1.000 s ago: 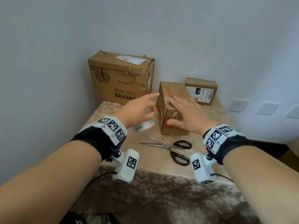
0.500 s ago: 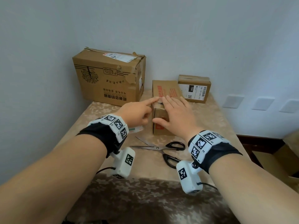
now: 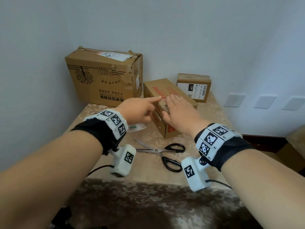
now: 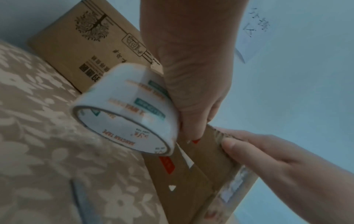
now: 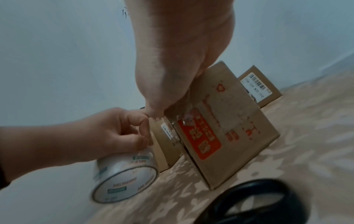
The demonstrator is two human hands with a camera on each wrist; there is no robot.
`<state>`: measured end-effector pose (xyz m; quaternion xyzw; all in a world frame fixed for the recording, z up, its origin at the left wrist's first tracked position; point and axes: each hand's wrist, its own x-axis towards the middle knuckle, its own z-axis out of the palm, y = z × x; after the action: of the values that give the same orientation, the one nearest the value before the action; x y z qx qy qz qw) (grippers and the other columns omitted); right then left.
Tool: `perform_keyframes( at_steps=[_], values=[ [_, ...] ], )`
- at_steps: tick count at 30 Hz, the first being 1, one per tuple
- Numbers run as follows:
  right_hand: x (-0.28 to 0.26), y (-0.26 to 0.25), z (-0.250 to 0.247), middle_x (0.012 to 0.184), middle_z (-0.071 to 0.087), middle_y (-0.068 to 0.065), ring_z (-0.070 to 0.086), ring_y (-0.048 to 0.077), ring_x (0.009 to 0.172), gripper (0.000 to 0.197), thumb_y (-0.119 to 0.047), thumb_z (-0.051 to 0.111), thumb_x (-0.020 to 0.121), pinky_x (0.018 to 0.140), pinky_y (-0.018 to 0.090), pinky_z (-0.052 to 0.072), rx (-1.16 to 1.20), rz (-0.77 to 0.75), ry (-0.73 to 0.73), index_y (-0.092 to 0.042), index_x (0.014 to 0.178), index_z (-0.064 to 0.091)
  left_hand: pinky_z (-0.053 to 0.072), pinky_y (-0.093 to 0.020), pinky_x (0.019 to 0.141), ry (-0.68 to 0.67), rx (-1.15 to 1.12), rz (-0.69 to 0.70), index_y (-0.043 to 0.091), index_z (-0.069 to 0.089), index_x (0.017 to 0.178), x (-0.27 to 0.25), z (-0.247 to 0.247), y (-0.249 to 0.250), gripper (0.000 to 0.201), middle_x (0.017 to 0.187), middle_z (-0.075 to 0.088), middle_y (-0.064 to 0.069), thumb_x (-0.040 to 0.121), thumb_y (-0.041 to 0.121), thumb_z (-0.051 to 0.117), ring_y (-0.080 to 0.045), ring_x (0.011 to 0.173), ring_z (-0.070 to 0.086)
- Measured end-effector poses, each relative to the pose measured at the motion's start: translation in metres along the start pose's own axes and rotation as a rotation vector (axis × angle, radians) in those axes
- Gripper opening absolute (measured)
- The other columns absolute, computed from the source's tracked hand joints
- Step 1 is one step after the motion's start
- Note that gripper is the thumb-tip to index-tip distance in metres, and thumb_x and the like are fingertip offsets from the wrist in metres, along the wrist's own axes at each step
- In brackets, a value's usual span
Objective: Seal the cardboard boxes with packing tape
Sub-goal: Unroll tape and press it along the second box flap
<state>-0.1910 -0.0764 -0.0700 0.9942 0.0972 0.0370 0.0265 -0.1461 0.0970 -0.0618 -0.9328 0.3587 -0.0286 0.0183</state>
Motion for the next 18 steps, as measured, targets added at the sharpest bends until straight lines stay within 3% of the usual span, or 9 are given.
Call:
perform_keyframes(
  at_steps=[4, 7, 10, 14, 16, 18],
  values=[
    [-0.010, 0.029, -0.009, 0.162, 0.000, 0.008, -0.001, 0.017, 0.149, 0.058, -0.030, 0.024, 0.104, 0.118, 0.033, -0.008, 0.015, -0.149, -0.098, -0.009, 0.153, 0.002, 0.034, -0.025, 0.052, 0.024, -0.043, -0.073, 0.019, 0.048, 0.064, 0.010, 0.001, -0.003, 0.022, 0.156, 0.017, 0.022, 0.085, 0.022, 0.055, -0.010, 0.058, 0.045],
    [-0.014, 0.053, -0.013, 0.162, -0.003, 0.002, -0.004, 0.014, 0.148, 0.060, -0.019, 0.029, 0.102, 0.118, 0.040, -0.012, -0.056, -0.074, -0.109, -0.013, 0.154, -0.001, 0.039, -0.025, 0.051, 0.062, -0.136, -0.063, 0.015, 0.051, 0.067, 0.010, 0.007, 0.012, 0.020, 0.154, 0.021, 0.023, 0.085, 0.021, 0.056, -0.003, 0.051, 0.045],
    [-0.016, 0.041, -0.007, 0.162, -0.003, 0.004, -0.001, 0.015, 0.149, 0.068, -0.009, 0.035, 0.098, 0.120, 0.041, -0.006, -0.090, 0.020, -0.051, -0.012, 0.153, -0.004, 0.032, -0.023, 0.051, 0.098, -0.230, -0.076, 0.019, 0.047, 0.064, 0.007, 0.012, 0.030, 0.024, 0.153, 0.023, 0.022, 0.085, 0.021, 0.057, 0.000, 0.049, 0.041],
    [-0.016, 0.019, 0.003, 0.162, -0.002, 0.003, 0.002, 0.014, 0.149, 0.072, -0.001, 0.037, 0.095, 0.121, 0.038, 0.002, -0.102, 0.038, 0.024, -0.012, 0.153, -0.004, 0.047, -0.029, 0.067, 0.173, -0.298, -0.108, 0.018, 0.049, 0.065, 0.009, 0.016, 0.031, 0.020, 0.150, 0.032, 0.020, 0.083, 0.018, 0.057, -0.012, 0.077, 0.060],
    [-0.013, 0.022, 0.003, 0.162, 0.003, 0.003, 0.007, 0.014, 0.148, 0.069, 0.000, 0.035, 0.095, 0.121, 0.037, 0.002, -0.097, 0.077, 0.035, -0.011, 0.154, 0.001, 0.051, -0.034, 0.074, 0.202, -0.310, -0.125, 0.015, 0.052, 0.068, 0.009, 0.016, 0.031, 0.017, 0.148, 0.036, 0.021, 0.084, 0.018, 0.056, -0.014, 0.091, 0.062],
    [-0.012, 0.028, 0.004, 0.162, 0.008, 0.004, 0.008, 0.017, 0.149, 0.059, -0.010, 0.031, 0.101, 0.121, 0.042, 0.000, -0.085, 0.150, 0.045, -0.011, 0.154, 0.005, 0.052, -0.036, 0.078, 0.234, -0.335, -0.148, 0.011, 0.055, 0.071, 0.010, 0.017, 0.031, 0.014, 0.146, 0.039, 0.021, 0.084, 0.017, 0.056, -0.012, 0.099, 0.060]
  ],
)
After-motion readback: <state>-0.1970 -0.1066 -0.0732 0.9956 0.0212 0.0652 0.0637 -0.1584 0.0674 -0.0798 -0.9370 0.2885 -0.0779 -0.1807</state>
